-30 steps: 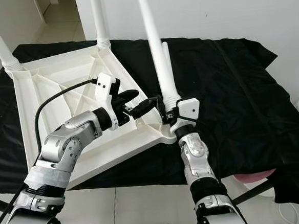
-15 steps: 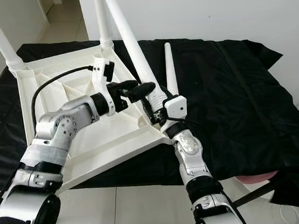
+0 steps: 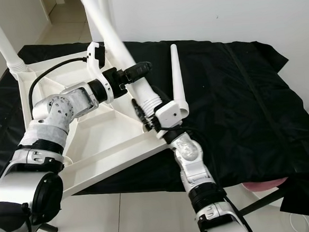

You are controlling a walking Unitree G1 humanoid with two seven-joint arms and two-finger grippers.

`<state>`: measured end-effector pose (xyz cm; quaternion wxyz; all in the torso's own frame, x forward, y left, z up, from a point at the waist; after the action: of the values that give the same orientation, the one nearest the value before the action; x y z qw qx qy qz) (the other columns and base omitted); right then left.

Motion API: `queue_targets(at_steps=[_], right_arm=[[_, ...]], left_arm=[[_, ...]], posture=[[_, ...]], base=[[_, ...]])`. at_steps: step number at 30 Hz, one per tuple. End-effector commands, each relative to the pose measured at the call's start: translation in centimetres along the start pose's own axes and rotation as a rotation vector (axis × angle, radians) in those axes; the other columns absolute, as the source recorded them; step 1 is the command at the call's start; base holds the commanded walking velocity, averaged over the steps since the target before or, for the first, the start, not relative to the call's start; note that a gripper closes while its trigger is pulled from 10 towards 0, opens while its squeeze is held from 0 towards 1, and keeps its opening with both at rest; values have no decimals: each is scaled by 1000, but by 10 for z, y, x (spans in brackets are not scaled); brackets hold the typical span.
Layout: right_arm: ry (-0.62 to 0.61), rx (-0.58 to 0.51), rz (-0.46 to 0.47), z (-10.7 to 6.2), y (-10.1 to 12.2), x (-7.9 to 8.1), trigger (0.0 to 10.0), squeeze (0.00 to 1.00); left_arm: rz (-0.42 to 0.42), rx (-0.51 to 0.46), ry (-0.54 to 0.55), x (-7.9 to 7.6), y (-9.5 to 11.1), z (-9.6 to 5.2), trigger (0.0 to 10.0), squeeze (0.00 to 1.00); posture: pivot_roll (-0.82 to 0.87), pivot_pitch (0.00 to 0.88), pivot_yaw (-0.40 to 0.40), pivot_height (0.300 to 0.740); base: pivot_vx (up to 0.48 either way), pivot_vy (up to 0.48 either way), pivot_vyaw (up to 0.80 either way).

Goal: Building children table

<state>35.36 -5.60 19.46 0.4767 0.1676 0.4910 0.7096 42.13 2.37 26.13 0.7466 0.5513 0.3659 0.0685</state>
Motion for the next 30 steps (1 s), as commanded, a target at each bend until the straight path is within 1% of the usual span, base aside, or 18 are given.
queue_targets(at_steps=[1, 2, 4, 6, 7, 9, 13, 14, 15, 16, 17, 21, 24, 30], right_arm=[[21, -16, -55, -5, 3, 4, 10000, 0], [21, -16, -55, -5, 3, 4, 10000, 0], [11, -7, -86, -10, 2, -1, 10000, 0], [-7, 5, -102, -15, 0, -7, 10000, 0], [-7, 5, -102, -15, 0, -7, 10000, 0], [-7, 10, -114, -18, 0, -8, 10000, 0], [-5, 9, -127, -19, 1, -8, 10000, 0], [2, 5, -139, -19, 2, -7, 10000, 0], [2, 5, -139, -19, 2, -7, 10000, 0], [25, 4, -153, -19, 2, -4, 10000, 0], [30, 5, -157, -19, 2, -3, 10000, 0], [46, 6, -169, -19, 1, 0, 10000, 0], [68, 2, -192, -19, 2, 3, 10000, 0], [59, 5, -189, -17, 1, 0, 10000, 0]], left_arm=[[-19, -28, -21, 1, 13, 0, 10000, 0], [-19, -28, -21, 1, 13, 0, 10000, 0], [-83, -75, 26, 11, 30, -2, 10000, 0], [-105, -104, 70, 19, 43, -5, 10000, 0], [-105, -104, 70, 19, 43, -5, 10000, 0], [-115, -109, 95, 24, 50, -8, 10000, 0], [-140, -94, 136, 30, 50, -9, 10000, 0], [-142, -94, 147, 32, 49, -9, 3922, 0], [-142, -94, 147, 32, 49, -9, 3922, 0], [-133, -74, 161, 34, 45, -8, 1176, 0], [-140, -68, 150, 33, 44, -7, 0, 0], [-142, -58, 137, 30, 42, -5, 0, 0], [-138, -46, 148, 32, 41, -4, 0, 0], [-134, -52, 142, 31, 44, -3, 0, 0]], posture=[[10, 0, -19, 740], [10, 0, -19, 740], [7, 0, -15, 740], [4, 0, -13, 740], [4, 0, -13, 740], [1, 0, -8, 740], [0, 1, -7, 740], [3, 3, -9, 740], [3, 3, -9, 740], [3, 6, -9, 740], [4, 7, -8, 740], [6, 5, -9, 740], [6, 2, -11, 740], [8, 0, -14, 740]], base=[[0, 0, 0], [0, 0, 0], [0, 0, 0], [0, 0, 0], [0, 0, 0], [0, 0, 0], [0, 0, 0], [0, 0, 0], [0, 0, 0], [0, 0, 0], [0, 0, 0], [0, 0, 0], [0, 0, 0], [0, 0, 0]])
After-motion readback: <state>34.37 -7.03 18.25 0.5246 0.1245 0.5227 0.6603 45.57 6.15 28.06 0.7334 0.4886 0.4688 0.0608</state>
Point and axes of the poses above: a point about 5 cm out from each wrist's last joint towards the gripper, its own z axis pointing out of the wrist towards the gripper, its own y axis along the axis of the wrist's last joint, x = y × z, the point moved 6 cm from there along z, pointing out of the wrist towards the gripper, and after that the axes turned 6 degrees about z, right-handed, at the moved point
